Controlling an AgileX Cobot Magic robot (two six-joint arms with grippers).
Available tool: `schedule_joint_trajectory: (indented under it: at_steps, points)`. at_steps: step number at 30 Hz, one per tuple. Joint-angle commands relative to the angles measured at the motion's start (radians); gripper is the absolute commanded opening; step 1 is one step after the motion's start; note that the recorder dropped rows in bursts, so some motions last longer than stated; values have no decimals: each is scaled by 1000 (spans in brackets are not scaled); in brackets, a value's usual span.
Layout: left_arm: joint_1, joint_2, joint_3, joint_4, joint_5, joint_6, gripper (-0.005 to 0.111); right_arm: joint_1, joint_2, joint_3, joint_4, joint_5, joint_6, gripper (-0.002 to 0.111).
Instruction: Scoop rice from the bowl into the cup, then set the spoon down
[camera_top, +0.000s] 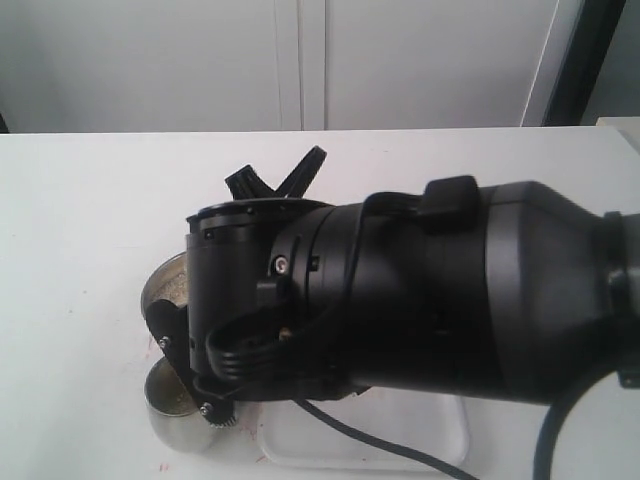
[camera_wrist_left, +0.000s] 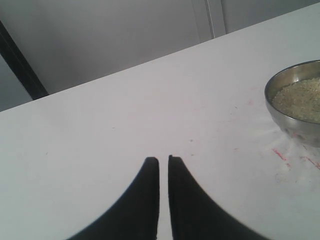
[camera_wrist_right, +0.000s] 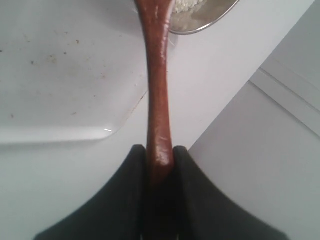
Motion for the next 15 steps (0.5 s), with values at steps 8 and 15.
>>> schedule_joint_trajectory:
  at_steps: [8, 15]
  points:
    - [-7, 1, -6, -9, -6, -1, 14, 5, -1, 6, -37, -17, -38, 0]
    - [-7, 1, -6, -9, -6, -1, 14, 19, -1, 6, -55, -28, -43, 0]
